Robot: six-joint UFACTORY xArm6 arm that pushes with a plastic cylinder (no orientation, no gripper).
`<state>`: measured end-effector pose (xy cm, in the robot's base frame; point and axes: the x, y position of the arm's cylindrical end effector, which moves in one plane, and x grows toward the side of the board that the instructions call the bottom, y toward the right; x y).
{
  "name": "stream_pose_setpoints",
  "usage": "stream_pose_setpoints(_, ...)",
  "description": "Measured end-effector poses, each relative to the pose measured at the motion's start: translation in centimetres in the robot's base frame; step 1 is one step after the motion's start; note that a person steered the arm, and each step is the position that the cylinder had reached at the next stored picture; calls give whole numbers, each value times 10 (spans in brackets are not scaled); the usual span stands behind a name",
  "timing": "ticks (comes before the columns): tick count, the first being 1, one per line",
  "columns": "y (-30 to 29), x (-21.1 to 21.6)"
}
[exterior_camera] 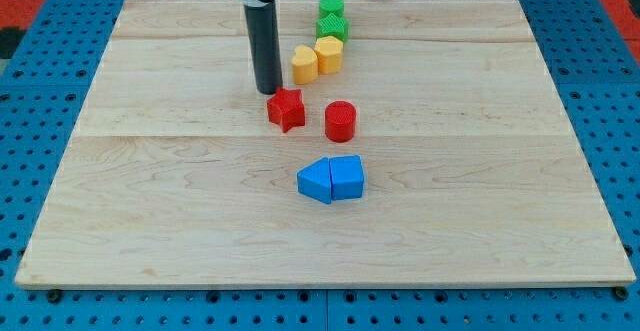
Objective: Place the red star to left side of the red circle
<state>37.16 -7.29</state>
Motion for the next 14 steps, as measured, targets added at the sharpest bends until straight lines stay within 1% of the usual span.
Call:
stream_pose_setpoints(1, -14, 17)
stream_pose_setpoints(5, -8, 54)
stream_pose_setpoints(8, 30, 60)
stream_pose_setpoints(9, 31, 68)
stream_pose_setpoints(10, 5, 65)
stream_pose_setpoints(12, -2, 20)
stream_pose_setpoints(13, -2, -12)
stream_pose_setpoints(14, 4, -27)
